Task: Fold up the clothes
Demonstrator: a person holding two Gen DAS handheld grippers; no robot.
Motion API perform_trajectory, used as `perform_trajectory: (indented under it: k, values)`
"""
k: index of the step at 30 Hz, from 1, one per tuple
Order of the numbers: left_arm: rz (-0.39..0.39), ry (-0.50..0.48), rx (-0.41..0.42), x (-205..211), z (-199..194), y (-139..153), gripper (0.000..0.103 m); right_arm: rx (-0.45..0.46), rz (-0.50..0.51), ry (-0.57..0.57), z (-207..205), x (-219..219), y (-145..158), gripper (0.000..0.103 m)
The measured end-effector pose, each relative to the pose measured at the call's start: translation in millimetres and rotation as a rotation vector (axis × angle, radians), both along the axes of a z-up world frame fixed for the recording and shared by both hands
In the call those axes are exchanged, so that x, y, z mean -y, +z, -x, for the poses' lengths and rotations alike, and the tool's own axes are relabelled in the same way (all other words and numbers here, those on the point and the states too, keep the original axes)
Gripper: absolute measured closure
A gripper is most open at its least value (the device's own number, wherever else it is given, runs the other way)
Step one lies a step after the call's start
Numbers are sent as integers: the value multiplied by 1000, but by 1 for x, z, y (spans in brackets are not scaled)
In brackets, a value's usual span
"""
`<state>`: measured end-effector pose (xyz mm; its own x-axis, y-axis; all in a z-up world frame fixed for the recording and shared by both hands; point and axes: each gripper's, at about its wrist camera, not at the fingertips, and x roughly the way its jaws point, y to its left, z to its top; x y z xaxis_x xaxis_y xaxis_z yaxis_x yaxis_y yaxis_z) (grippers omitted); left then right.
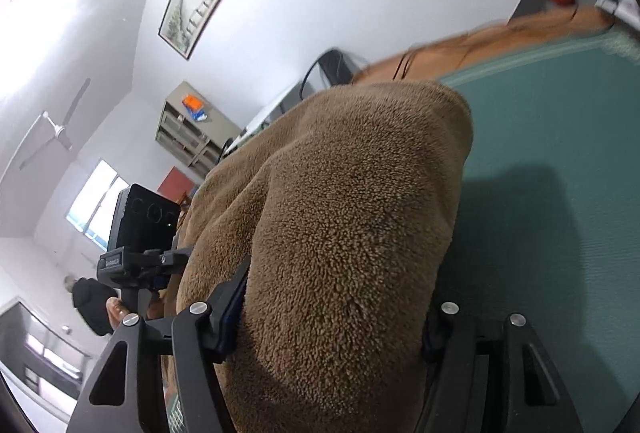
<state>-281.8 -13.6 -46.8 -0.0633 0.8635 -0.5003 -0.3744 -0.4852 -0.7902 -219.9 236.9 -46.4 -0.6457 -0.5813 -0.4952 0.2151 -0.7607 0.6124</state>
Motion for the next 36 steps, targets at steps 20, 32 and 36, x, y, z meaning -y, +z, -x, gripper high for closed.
perform_trajectory:
  k: [20, 32, 36]
  values:
    - [24, -185, 98, -272, -56, -41, 38, 79, -85, -368, -179, -257, -2, 36]
    - [360, 1, -368, -275, -104, 28, 8, -7, -396, -498, -207, -260, 15, 19]
    - [367, -4, -520, -276, -145, 49, 0, -192, -578, -529, -255, -218, 47, 19]
